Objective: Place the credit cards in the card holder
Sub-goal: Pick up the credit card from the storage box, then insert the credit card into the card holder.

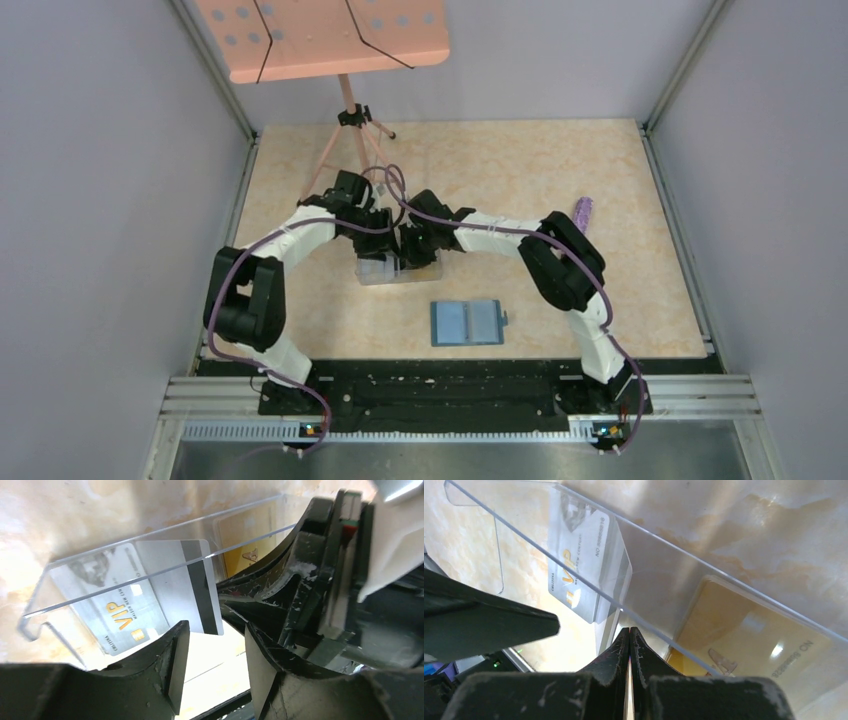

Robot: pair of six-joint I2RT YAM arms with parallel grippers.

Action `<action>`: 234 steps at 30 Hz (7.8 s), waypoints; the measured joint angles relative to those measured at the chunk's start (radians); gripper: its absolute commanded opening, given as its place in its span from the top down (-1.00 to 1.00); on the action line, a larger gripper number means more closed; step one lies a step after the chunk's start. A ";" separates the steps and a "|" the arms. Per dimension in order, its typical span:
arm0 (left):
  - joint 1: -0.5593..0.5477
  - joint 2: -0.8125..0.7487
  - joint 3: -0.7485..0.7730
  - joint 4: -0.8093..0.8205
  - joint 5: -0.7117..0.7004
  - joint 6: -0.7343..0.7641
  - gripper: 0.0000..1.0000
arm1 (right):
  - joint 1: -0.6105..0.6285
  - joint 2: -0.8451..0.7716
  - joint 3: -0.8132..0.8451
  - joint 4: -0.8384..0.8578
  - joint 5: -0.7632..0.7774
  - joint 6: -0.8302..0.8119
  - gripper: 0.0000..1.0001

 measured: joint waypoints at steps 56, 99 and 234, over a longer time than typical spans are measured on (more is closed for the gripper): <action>0.111 -0.007 -0.003 -0.057 0.040 0.069 0.50 | 0.009 -0.028 -0.045 0.148 -0.095 0.108 1.00; 0.124 -0.124 0.002 -0.061 0.111 0.057 1.00 | -0.063 -0.310 -0.123 0.091 -0.016 0.095 0.17; -0.328 0.141 -0.128 -0.034 0.221 0.062 1.00 | -0.188 -0.703 -1.175 0.656 -0.266 0.315 1.00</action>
